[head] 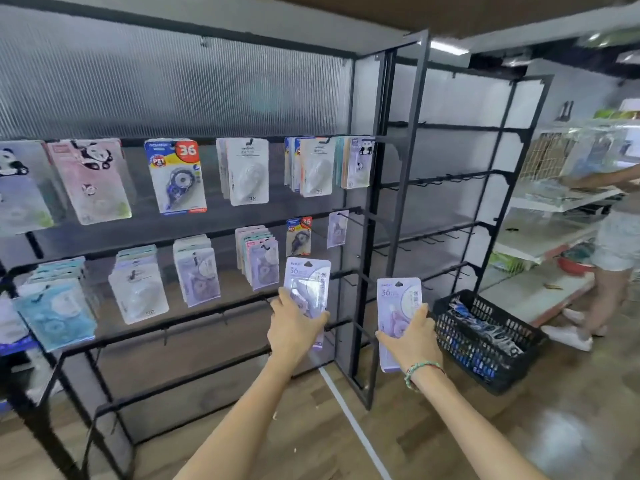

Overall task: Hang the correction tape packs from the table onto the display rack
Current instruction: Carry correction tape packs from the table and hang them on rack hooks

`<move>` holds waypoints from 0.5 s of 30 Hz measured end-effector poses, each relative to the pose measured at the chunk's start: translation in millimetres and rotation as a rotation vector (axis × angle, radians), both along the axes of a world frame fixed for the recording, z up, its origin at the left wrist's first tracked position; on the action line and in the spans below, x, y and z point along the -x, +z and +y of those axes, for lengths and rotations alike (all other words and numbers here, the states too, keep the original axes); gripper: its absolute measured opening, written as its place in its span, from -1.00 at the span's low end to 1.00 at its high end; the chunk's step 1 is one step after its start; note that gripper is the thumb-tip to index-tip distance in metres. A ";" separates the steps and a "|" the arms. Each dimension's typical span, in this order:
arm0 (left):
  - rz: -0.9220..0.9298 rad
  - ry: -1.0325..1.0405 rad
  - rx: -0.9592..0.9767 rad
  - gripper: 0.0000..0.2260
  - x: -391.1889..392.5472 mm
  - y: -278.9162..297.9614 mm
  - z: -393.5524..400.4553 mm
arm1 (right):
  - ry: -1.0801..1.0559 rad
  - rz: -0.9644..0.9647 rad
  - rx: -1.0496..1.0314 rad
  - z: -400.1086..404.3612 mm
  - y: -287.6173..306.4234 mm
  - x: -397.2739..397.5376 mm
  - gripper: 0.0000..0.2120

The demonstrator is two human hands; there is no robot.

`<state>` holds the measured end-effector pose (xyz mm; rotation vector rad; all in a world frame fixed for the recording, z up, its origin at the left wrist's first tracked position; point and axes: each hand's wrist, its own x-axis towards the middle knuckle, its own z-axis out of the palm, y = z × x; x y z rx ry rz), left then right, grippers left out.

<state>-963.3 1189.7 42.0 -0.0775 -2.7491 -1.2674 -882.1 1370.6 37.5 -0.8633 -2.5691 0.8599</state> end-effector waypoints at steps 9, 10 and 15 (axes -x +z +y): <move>-0.018 0.151 -0.029 -0.23 47.4 -1.3 91.9 | 0.119 0.016 0.062 100.0 7.0 82.3 -0.01; -0.016 0.155 -0.030 -0.23 51.6 -3.9 98.6 | 0.137 0.020 0.062 106.0 4.9 91.2 -0.02; -0.033 0.212 -0.037 -0.22 86.9 -11.7 124.4 | 0.207 0.005 0.069 129.7 -1.1 135.0 0.02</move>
